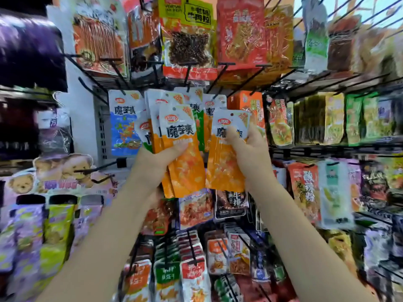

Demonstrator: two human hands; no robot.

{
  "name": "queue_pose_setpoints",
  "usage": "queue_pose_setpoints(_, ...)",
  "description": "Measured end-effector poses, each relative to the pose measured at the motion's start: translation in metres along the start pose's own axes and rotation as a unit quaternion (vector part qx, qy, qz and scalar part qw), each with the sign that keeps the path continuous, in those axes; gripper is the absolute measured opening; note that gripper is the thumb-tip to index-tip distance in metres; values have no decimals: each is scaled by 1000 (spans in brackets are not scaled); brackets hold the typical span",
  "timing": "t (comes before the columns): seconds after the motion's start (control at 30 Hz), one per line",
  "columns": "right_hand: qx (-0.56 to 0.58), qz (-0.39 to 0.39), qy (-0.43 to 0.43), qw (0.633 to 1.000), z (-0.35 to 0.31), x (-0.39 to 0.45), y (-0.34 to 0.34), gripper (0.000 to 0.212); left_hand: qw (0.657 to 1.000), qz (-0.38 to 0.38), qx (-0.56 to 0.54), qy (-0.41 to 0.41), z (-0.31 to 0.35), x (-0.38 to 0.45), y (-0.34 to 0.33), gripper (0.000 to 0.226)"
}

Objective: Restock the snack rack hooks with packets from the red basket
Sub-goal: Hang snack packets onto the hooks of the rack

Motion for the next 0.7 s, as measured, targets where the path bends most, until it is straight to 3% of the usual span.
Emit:
queue_pose_setpoints(0.03, 17, 0, -11, 1000, -1, 7, 1, 26, 1000, -15, 5, -1, 5, 0, 0, 24)
queue_pose_setpoints(0.23, 2, 16, 19, 1000, -26, 56, -8, 56, 996, -87, -5, -29, 27, 14, -9, 36)
queue_pose_setpoints(0.37, -18, 25, 12, 999, -34, 79, -7, 43, 996, -83, 4, -14, 29, 25, -19, 47)
queue_pose_setpoints(0.5, -4, 22, -21, 1000, -26, 91, -4, 42, 996, -82, -13, 16, 24, 36, -22, 40)
queue_pose_setpoints(0.6, -17, 7, -33, 999, -18, 98, -4, 47, 996, -80, -11, 28, 17, 41, -21, 49)
queue_pose_setpoints(0.7, -11, -5, -24, 1000, -16, 107, -5, 27, 996, -84, -6, 32, 12, 44, -20, 48)
Point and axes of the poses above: each hand's wrist, its own x-axis towards the middle knuckle, its own y-axis out of the back of the hand, z = x × y, the point moved 4 cm from there along x, towards the middle knuckle, and after that the axes turned 4 degrees about -z, right-handed, at the moved point
